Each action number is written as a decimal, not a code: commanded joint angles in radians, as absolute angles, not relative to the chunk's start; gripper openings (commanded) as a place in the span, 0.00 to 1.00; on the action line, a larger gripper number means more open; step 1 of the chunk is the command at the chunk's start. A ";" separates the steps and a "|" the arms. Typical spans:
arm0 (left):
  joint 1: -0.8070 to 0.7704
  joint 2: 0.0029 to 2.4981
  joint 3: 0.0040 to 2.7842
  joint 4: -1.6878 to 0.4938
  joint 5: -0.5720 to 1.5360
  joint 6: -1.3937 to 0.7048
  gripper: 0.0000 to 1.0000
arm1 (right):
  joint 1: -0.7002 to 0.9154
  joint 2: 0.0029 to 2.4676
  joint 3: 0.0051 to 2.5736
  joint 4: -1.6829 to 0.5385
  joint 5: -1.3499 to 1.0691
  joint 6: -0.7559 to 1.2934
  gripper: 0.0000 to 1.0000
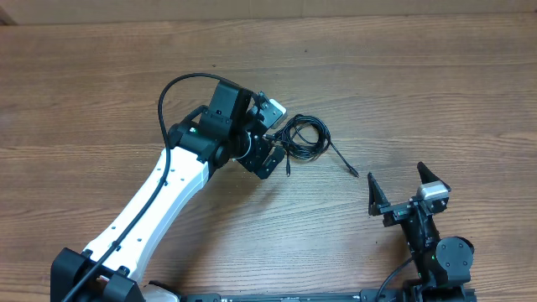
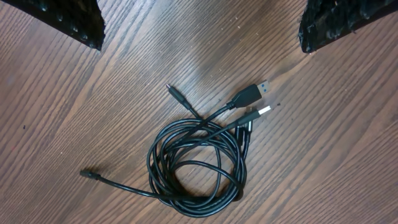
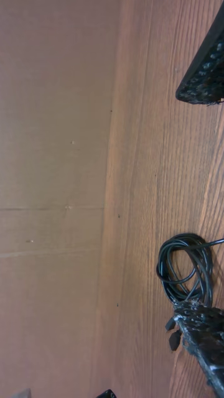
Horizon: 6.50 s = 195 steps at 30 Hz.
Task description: Untangle cables
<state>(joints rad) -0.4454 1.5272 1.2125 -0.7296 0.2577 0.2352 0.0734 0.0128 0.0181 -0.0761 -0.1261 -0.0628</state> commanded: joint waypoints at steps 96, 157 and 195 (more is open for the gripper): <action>-0.448 1.531 1.233 -0.725 0.259 0.213 1.00 | 0.079 0.003 0.008 -0.073 -0.121 -0.059 1.00; -0.516 2.154 1.626 -0.614 0.115 0.175 0.87 | 0.079 0.003 0.008 -0.073 -0.121 -0.059 1.00; -0.558 2.188 1.612 -0.558 -0.003 0.123 0.67 | 0.079 0.003 0.008 -0.073 -0.121 -0.059 1.00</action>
